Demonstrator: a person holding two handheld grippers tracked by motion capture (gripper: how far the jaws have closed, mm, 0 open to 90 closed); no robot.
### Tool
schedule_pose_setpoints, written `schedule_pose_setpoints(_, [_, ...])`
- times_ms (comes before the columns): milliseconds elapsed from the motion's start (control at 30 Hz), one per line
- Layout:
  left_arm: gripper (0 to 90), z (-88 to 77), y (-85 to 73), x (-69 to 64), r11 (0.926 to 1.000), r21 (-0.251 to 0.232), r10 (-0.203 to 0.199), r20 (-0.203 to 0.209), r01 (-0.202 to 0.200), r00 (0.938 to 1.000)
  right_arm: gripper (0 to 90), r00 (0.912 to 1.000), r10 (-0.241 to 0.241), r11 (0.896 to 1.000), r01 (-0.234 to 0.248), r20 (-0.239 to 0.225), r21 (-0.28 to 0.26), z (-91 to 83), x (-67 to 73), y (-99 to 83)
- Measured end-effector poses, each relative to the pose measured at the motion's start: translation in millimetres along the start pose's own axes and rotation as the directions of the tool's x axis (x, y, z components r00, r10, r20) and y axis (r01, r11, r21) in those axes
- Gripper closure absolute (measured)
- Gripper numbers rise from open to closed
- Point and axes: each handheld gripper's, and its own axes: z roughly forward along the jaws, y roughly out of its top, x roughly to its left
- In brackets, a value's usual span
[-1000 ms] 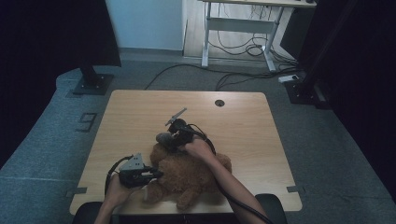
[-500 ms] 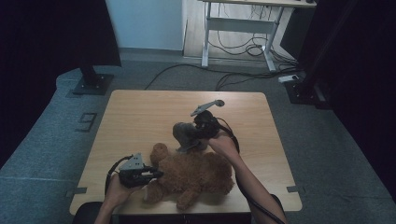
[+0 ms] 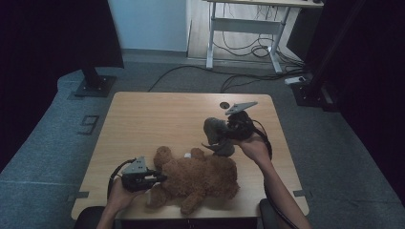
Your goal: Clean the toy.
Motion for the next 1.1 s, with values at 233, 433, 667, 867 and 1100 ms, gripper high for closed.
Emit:
schedule_pose_setpoints(233, [76.2,-0.1,0.0,0.3,1.0,0.001,0.0,0.002,0.0,1.0,79.1,0.9974,0.04,0.999,-0.039,0.059,-0.028,-31.6,-13.3,-18.7])
schedule_pose_setpoints(433, [76.2,-0.1,0.0,0.4,1.0,0.001,0.0,0.003,0.0,1.0,79.0,0.9919,0.069,0.997,-0.065,0.106,-0.042,-55.4,-20.1,-39.2])
schedule_pose_setpoints(667, [76.1,-0.1,0.2,0.1,1.0,0.002,0.0,0.0,0.0,1.0,78.7,0.9799,0.113,0.993,-0.106,0.165,-0.051,-79.9,-24.8,-69.2])
schedule_pose_setpoints(867, [76.1,0.0,0.2,0.1,1.0,0.001,-0.002,0.001,0.002,1.0,78.3,0.9647,0.168,0.986,-0.163,0.203,-0.044,-88.2,-28.8,-100.5])
schedule_pose_setpoints(1100, [75.8,-0.1,0.1,0.2,1.0,0.0,-0.002,-0.002,0.002,1.0,77.0,0.9509,0.215,0.976,-0.217,0.223,-0.017,-77.4,-30.4,-141.4])
